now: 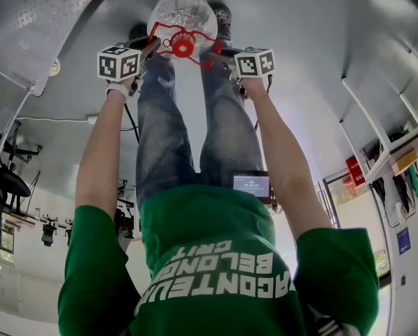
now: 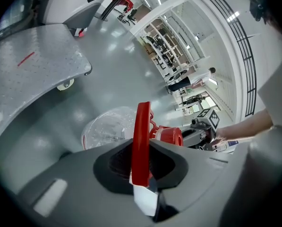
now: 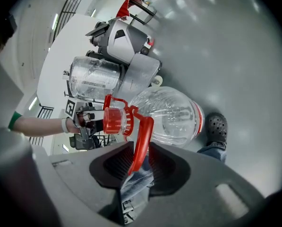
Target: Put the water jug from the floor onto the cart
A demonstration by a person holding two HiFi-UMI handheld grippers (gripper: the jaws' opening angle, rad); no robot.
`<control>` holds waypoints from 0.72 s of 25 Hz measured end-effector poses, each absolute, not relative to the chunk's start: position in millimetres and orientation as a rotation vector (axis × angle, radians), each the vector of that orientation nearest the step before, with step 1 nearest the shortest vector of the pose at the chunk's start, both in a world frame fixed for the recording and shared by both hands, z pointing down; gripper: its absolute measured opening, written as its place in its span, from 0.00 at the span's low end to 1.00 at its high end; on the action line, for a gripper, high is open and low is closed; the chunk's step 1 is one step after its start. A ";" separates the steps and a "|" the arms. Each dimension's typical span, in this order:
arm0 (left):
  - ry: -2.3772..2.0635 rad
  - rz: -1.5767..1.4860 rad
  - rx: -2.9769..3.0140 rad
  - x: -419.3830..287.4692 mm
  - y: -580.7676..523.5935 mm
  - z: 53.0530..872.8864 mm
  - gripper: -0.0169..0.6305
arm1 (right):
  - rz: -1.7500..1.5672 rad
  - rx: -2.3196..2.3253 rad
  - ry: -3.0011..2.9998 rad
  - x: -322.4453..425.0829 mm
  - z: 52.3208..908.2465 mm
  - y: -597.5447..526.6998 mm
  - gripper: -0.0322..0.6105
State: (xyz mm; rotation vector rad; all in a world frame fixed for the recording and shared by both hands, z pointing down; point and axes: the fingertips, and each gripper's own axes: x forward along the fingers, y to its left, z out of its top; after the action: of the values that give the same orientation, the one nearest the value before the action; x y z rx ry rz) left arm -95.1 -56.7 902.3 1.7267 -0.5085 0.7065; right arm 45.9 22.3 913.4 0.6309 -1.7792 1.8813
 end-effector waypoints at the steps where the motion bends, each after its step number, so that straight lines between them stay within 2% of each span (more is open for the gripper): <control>1: -0.501 0.710 1.724 -95.8 -54.9 902.8 0.11 | 1.882 0.633 -1.780 46.6 913.2 20.8 0.19; 18: -0.476 0.711 1.636 -105.1 -29.0 902.9 0.12 | 1.871 0.635 -1.701 45.5 925.2 16.1 0.16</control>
State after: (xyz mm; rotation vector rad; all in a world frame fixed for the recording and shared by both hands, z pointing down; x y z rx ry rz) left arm -105.1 -29.0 902.9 1.6360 -0.4761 0.7107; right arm 45.5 16.1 925.2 0.6347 -1.7010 1.8711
